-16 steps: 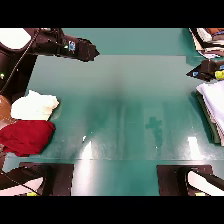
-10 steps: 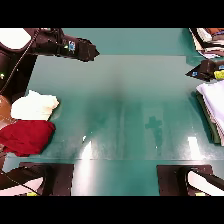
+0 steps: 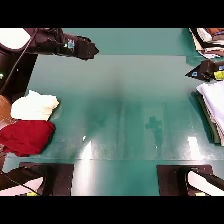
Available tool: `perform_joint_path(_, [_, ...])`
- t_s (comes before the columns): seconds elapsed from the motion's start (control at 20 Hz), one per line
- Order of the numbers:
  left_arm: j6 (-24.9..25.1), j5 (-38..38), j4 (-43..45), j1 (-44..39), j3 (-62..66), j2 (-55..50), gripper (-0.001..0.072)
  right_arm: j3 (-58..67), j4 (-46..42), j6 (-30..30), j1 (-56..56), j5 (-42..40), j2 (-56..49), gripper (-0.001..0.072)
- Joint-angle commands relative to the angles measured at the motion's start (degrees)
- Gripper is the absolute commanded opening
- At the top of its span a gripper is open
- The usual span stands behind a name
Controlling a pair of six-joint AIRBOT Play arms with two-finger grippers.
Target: Fold the shirts.
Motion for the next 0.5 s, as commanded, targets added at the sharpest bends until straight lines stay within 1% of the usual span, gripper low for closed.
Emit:
perform_joint_path(0.0, [0.0, -10.2, 7.5, 4.5, 0.2, 2.6, 0.0026, 0.1, 0.1, 0.0, 0.0, 0.7, 0.0, 0.0017])
perform_joint_path(0.05, [0.0, -14.9, 12.0, 7.0, -0.1, 3.9, 0.0025, 0.1, 0.1, 0.0, 0.0, 1.0, 0.0, 0.0017])
perform_joint_path(0.15, [-0.6, -24.0, 24.1, 12.6, -1.3, 6.0, 0.0027, 0.1, 0.1, 0.0, 0.0, 1.0, 0.0, 0.0017])
perform_joint_path(0.2, [-2.4, -27.6, 30.4, 15.1, -2.3, 6.4, 0.0029, 0.1, 0.1, 0.0, 0.0, 1.0, 0.0, 0.0017])
perform_joint_path(0.25, [-3.6, -30.6, 34.5, 18.1, -3.6, 6.4, 0.0162, 0.1, 0.1, 0.0, 0.0, 1.0, 0.0, 0.0017])
perform_joint_path(0.3, [-4.7, -31.1, 35.3, 21.0, -5.5, 6.4, 0.0464, 0.1, 0.1, 0.0, 0.0, 0.9, 0.0, 0.0017])
perform_joint_path(0.35, [-6.2, -30.2, 35.2, 23.7, -8.1, 6.4, 0.0702, 0.1, 0.1, 0.0, 0.0, 0.8, 0.0, 0.0017])
perform_joint_path(0.45, [-6.6, -26.0, 35.2, 27.6, -15.2, 6.4, 0.0708, 0.1, 0.1, 0.0, 0.0, 0.9, 0.0, 0.0017])
